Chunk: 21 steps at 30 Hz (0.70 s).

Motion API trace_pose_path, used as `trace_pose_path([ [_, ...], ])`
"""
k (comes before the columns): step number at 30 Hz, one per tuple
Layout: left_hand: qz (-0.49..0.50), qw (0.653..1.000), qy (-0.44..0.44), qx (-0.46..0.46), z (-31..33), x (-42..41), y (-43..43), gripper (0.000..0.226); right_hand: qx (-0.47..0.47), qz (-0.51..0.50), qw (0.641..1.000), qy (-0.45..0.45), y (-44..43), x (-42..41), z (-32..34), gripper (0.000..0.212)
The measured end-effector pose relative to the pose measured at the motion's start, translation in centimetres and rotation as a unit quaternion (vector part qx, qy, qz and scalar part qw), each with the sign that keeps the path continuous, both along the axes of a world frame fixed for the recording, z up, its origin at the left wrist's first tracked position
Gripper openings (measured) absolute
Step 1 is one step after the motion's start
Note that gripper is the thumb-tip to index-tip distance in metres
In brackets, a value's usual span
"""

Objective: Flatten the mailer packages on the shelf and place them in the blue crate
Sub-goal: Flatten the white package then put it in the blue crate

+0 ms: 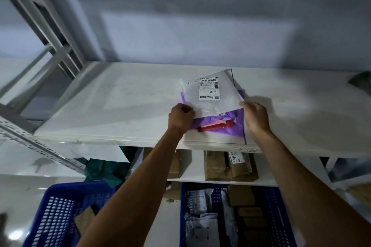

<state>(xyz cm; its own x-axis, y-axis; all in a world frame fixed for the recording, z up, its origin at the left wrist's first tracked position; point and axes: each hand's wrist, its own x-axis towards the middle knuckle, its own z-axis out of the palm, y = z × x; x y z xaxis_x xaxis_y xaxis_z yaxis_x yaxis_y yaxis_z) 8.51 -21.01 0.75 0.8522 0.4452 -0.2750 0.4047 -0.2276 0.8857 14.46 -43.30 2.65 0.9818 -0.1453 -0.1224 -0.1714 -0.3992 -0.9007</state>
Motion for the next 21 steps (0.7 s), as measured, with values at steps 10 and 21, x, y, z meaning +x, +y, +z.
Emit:
trace_pose_path([
  [10,0.088,0.995,-0.029,-0.029,0.4,-7.7,5.9,0.014,-0.036,0.151,0.981,-0.113,5.7,-7.4,-0.1,0.024],
  [21,-0.071,0.89,0.057,0.446,-1.3,-12.0,12.8,0.057,-0.057,0.162,0.985,-0.003,9.4,-13.3,-5.8,0.034],
])
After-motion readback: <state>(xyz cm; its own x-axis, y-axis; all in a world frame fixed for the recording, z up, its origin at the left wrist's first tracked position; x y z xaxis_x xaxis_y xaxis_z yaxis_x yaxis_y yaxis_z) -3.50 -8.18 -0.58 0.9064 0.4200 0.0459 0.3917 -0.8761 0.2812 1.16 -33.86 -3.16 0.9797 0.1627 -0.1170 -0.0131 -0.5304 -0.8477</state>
